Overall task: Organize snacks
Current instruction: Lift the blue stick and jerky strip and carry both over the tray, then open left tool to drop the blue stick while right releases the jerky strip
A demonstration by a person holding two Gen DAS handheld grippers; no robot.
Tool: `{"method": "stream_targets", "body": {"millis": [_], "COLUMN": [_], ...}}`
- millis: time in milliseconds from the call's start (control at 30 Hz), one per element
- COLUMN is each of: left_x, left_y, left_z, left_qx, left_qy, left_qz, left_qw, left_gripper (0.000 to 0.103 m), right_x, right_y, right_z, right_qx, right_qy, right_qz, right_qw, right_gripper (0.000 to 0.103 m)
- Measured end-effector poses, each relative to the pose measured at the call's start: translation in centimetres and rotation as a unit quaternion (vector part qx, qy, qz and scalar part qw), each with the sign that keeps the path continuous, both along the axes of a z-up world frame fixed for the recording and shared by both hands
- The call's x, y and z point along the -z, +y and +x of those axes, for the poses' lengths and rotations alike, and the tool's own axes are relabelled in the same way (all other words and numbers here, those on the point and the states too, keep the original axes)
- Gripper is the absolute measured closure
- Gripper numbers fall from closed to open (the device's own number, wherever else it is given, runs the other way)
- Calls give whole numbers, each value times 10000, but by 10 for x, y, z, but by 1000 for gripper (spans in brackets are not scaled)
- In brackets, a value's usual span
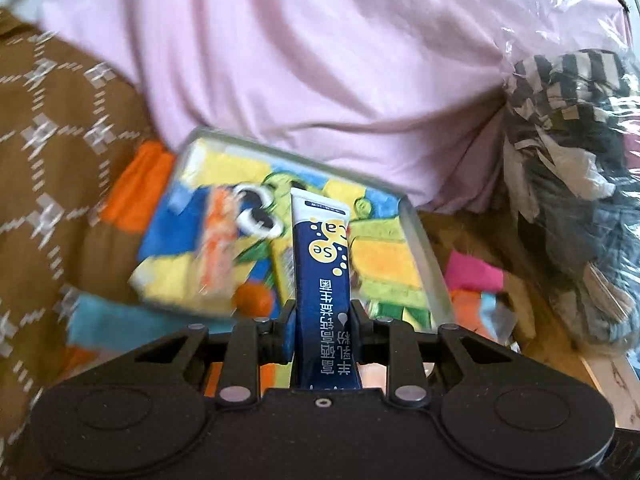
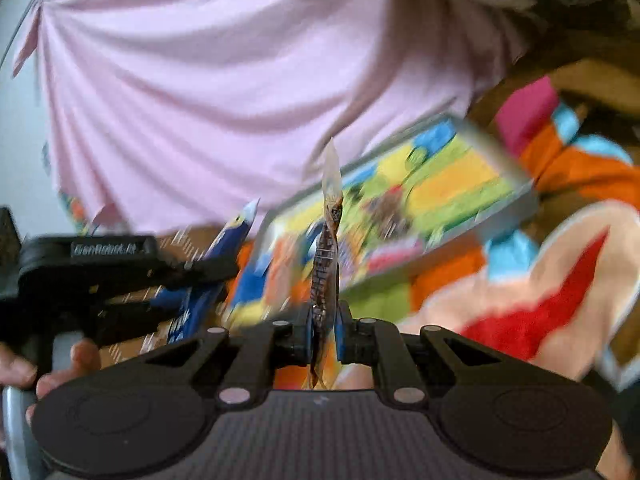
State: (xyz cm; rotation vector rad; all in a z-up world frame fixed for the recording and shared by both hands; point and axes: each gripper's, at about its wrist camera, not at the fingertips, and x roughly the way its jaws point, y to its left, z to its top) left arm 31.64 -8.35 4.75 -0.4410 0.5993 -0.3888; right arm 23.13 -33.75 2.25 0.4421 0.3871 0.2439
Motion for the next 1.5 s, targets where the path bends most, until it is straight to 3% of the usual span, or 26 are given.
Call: {"method": "stream_targets", "body": {"millis": [167, 467, 600, 967, 1133, 1167, 1200, 1267, 1300, 1500], "left_x": [-2, 14, 24, 31, 38, 37, 36, 32, 29, 11], "left_y": [-27, -68, -78, -90, -88, -88, -88, -88, -87, -79], "left_z": [47, 114, 126, 139, 139, 138, 137, 135, 133, 118], "left_qx": [32, -261, -491, -677, -726, -758, -781, -863, -905, -1098], "left_qy": [-108, 240, 466, 467, 534, 521, 534, 513, 459, 231], "left_qz": [11, 180, 89, 468, 449, 465, 502, 561, 577, 614], "left_qw": [9999, 9992, 9977, 9955, 9949, 9947, 9942, 9934, 9932, 9918], "left_gripper": [75, 75, 75, 74, 70, 66, 56, 45, 40, 21], "right_x": [-14, -10, -3, 14, 16, 14, 12, 9, 7, 1], "right_y": [-23, -48, -49, -37, -47, -47, -47, -44, -42, -39], "right_z": [49, 114, 123, 137, 134, 132, 129, 125, 121, 106], "right_qx": [258, 264, 145, 314, 644, 654, 617, 668, 688, 682], "right_qy": [-372, -28, -53, 131, 198, 161, 100, -14, -120, -396], "right_qz": [-100, -517, -461, -949, -1046, -1076, -1121, -1291, -1411, -1559], "right_qw": [9989, 9983, 9988, 9949, 9922, 9919, 9917, 9894, 9875, 9846], "right_gripper": [91, 91, 90, 87, 62, 57, 51, 19, 14, 5]}}
